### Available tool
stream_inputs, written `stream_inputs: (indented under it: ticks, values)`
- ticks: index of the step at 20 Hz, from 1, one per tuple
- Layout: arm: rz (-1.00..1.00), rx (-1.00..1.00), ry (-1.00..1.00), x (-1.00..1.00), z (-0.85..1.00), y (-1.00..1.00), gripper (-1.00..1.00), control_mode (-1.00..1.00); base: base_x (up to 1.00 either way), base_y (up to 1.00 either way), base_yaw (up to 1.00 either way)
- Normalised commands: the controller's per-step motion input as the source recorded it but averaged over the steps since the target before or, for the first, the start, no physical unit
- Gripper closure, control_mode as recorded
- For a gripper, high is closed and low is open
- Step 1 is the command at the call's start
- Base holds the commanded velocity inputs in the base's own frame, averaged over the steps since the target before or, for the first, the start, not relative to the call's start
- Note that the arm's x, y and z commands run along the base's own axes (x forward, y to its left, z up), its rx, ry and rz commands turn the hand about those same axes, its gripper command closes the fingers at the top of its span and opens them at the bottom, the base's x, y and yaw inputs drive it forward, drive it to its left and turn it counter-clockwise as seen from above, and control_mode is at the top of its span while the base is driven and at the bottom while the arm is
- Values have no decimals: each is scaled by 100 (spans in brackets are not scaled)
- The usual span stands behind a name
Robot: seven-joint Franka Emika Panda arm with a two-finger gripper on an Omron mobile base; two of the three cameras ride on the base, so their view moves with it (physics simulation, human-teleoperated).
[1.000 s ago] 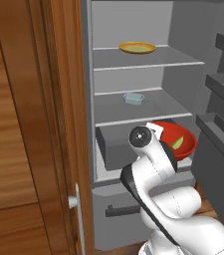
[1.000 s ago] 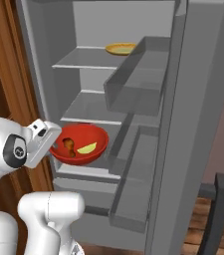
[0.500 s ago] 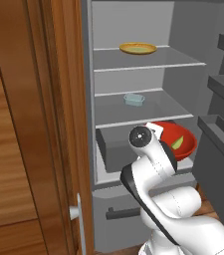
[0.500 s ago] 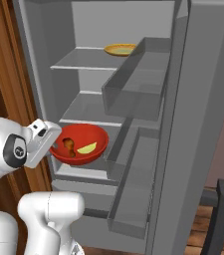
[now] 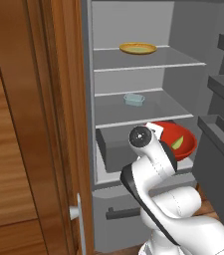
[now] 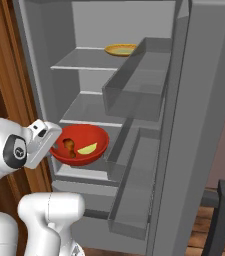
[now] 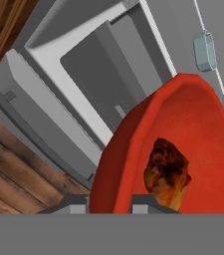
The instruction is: Pick the chicken drumstick and lemon wedge from their plates and place them in the bowl. Then put the bowl in the fridge.
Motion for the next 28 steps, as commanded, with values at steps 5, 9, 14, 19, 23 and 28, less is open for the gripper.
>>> stream_inputs:
  ticks: [5,9,14,19,23,28]
  values:
    - [0,0,0,0,0,0,100,-100,0,0,0]
    - [0,0,0,0,0,0,100,-100,0,0,0]
    - [0,0,0,0,0,0,100,-100,0,0,0]
    - [5,-2,-1,0,0,2,100,-100,0,0,0]
    - [30,0,-1,0,16,-2,100,-100,0,0,0]
    - [38,-4,0,0,22,-2,100,-100,0,0,0]
